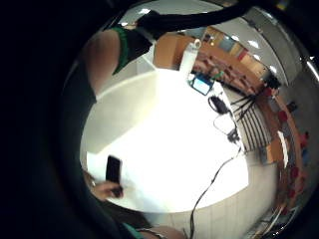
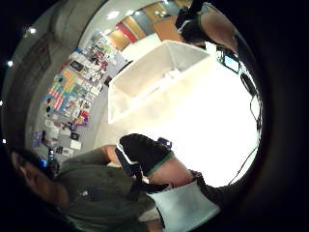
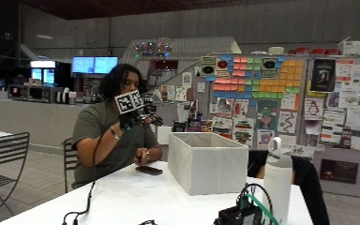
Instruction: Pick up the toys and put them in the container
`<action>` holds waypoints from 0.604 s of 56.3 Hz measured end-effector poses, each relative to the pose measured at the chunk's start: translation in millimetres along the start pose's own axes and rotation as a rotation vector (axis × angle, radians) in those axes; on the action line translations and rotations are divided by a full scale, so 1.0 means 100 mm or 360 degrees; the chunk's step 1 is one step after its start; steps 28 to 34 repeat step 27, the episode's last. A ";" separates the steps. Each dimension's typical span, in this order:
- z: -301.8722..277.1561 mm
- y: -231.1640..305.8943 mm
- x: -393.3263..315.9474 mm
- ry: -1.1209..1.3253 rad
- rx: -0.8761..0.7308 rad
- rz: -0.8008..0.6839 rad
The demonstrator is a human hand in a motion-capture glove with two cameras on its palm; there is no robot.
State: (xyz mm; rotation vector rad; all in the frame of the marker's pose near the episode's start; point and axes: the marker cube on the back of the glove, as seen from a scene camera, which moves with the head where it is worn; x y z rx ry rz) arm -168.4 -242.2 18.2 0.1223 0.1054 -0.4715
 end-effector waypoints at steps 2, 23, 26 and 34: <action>0.01 0.08 0.02 -0.0017 -0.0023 0.0171; 0.07 0.73 0.24 -0.0114 -0.0173 0.0222; 0.06 0.75 0.25 -0.0118 -0.0183 0.0231; 0.06 0.75 0.25 -0.0117 -0.0183 0.0231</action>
